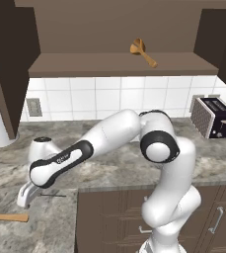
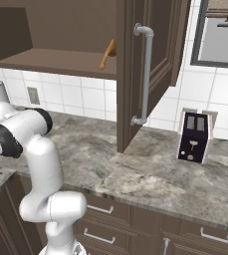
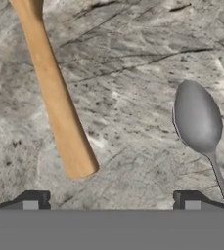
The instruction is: Organize the utensils by type. Pick up the wooden spoons from the counter and place them in the open cabinet. Then pick up the metallic utensils from the counter and place them in the open drawer.
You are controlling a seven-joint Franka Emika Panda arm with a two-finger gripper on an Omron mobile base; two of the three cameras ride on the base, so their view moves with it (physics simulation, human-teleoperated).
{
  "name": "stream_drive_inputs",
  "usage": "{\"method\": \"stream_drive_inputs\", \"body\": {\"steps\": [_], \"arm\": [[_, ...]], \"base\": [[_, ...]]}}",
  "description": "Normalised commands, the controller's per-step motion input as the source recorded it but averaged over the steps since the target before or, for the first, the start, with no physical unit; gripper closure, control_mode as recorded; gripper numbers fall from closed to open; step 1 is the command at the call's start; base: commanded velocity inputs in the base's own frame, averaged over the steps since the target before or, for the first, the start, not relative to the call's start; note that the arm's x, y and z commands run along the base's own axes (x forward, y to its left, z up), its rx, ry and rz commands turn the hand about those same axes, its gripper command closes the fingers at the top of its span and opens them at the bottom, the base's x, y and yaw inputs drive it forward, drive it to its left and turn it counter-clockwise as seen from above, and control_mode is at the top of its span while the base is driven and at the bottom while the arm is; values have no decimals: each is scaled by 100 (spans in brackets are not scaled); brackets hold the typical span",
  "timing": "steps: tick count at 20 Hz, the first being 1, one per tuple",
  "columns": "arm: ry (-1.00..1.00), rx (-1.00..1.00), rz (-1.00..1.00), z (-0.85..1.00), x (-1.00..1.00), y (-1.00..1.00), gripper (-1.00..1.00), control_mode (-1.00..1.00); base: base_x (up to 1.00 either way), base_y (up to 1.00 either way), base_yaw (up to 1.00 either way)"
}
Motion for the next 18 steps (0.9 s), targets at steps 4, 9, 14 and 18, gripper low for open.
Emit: {"method": "stream_drive_inputs", "body": {"steps": [4,9,14,18], "arm": [[-1,-2,0,0,-17,25,-100,-100],[-4,-5,0,0,-22,28,-100,-100],[-2,-3,0,0,-13,20,-100,-100],[0,-1,0,-4,-2,10,-100,-100]], "base": [[0,0,0],[0,0,0],[0,0,0],[0,0,0]]}}
